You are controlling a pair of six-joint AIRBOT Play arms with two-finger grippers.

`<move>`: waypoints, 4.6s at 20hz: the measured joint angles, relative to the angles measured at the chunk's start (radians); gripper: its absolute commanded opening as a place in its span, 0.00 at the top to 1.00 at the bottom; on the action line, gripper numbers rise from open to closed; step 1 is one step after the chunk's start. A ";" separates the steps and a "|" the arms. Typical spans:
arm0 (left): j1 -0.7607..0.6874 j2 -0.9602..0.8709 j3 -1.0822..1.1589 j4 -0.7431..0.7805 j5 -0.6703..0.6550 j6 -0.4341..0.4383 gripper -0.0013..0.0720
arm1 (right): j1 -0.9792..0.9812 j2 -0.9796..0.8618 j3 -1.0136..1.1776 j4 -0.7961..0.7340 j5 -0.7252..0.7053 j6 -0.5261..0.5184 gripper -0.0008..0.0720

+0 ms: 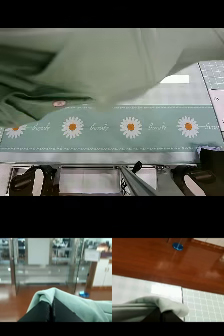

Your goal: Fold the shirts.

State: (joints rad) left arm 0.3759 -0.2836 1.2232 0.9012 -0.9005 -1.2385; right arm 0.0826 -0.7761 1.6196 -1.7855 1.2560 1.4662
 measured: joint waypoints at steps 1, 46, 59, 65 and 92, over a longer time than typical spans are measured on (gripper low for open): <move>0.003 0.005 -0.005 0.008 -0.050 -0.002 0.95 | 0.000 0.005 0.005 -0.003 0.031 0.000 0.97; -0.042 -0.469 -0.425 -0.051 -0.252 -0.165 0.26 | 0.000 -0.815 -0.276 0.358 -0.101 0.096 0.97; -0.670 -0.661 -0.675 -0.056 0.209 -0.274 0.22 | 0.000 -0.815 -0.276 0.398 -0.089 0.045 0.97; -0.686 -0.803 -0.529 0.032 0.317 -0.205 0.22 | 0.000 -0.815 -0.276 0.399 -0.082 0.033 0.97; -0.763 -0.946 -0.429 0.187 0.168 -0.164 0.95 | 0.000 -0.815 -0.276 0.396 -0.104 0.024 0.97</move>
State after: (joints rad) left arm -0.3874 -1.2293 0.7944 1.0885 -0.7322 -1.4021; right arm 0.0826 -1.5913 1.3434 -1.3899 1.1519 1.4906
